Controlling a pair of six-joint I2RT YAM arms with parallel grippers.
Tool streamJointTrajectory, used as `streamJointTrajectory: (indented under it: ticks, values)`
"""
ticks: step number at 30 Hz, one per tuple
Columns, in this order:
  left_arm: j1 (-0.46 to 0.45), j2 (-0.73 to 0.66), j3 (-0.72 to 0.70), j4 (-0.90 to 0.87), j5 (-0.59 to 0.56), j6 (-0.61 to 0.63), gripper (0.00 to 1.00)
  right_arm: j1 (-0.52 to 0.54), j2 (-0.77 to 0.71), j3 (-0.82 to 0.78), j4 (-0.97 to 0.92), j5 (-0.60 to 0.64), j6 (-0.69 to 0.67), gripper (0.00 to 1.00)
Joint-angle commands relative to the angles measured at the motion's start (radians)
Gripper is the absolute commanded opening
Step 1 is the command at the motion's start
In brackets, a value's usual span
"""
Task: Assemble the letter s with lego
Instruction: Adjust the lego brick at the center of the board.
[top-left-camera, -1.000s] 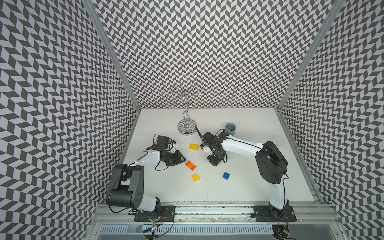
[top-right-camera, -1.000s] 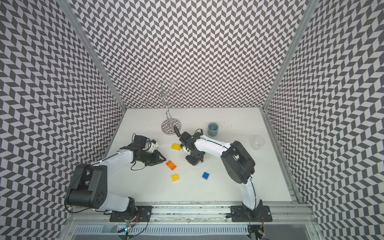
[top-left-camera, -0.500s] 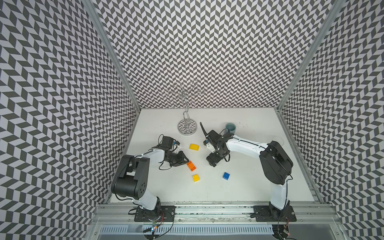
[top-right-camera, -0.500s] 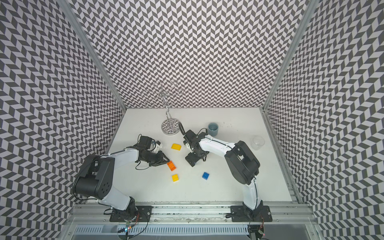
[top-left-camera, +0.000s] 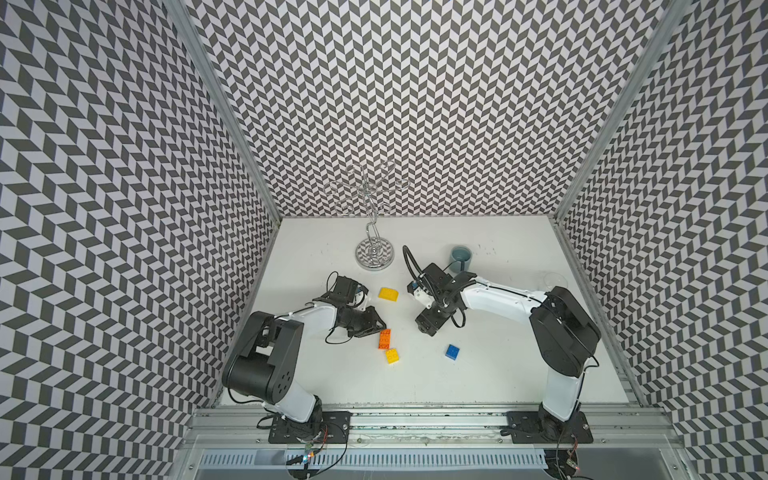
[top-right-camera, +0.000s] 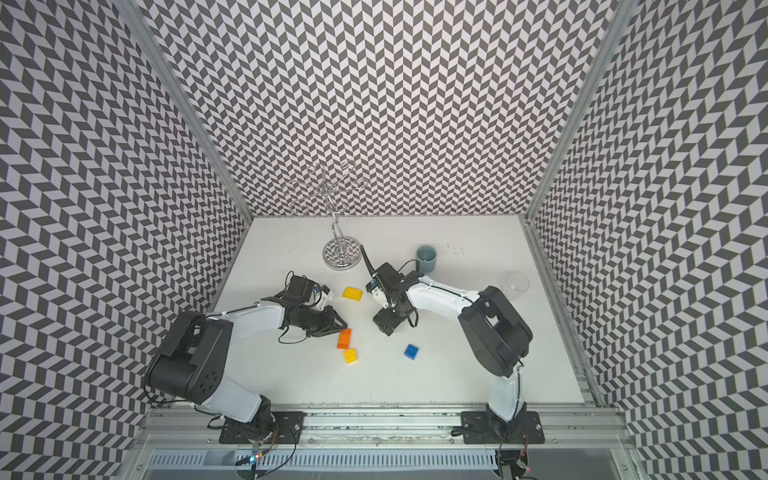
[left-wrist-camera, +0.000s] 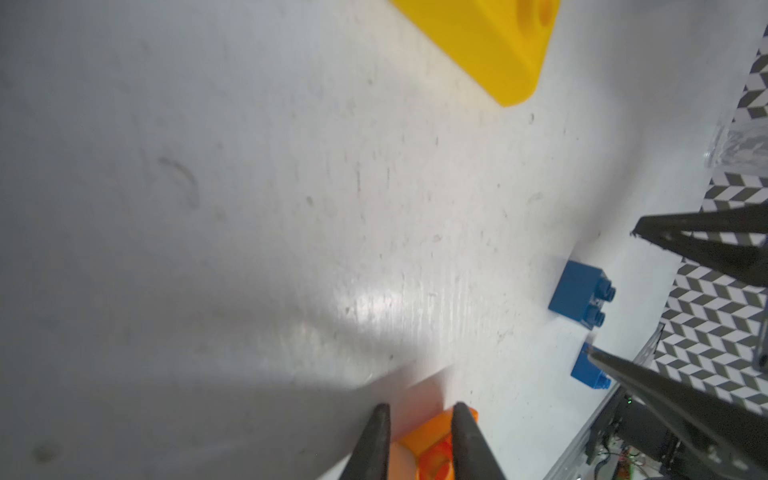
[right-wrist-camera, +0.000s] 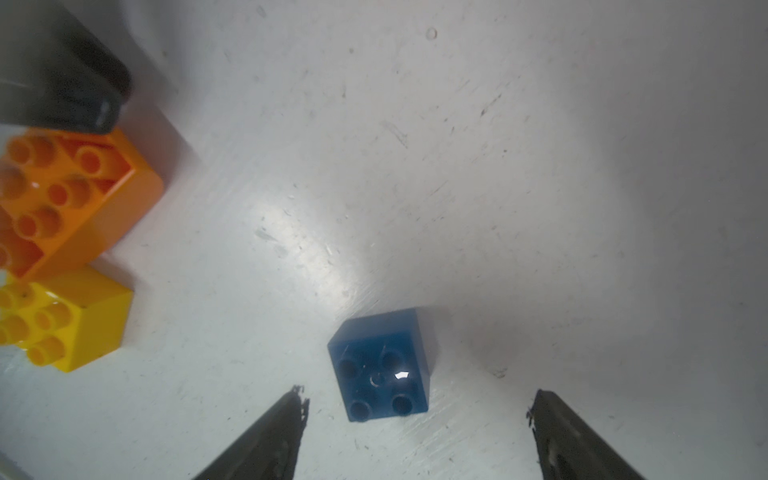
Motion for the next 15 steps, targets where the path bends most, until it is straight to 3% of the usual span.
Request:
streamJointTrajectory:
  ticks: [1, 6, 15]
  values:
    - [-0.006, -0.086, -0.052, -0.017, -0.028, -0.043, 0.34, 0.002, -0.063, -0.01, 0.063, -0.036, 0.01, 0.89]
    - [-0.007, -0.182, -0.076, -0.047, -0.026, -0.083, 0.36, 0.002, -0.069, -0.028, 0.084, -0.089, 0.017, 0.89]
    - [-0.045, -0.245, -0.146, -0.029, -0.009, -0.17, 0.36, 0.002, -0.09, -0.033, 0.073, -0.044, 0.022, 0.88]
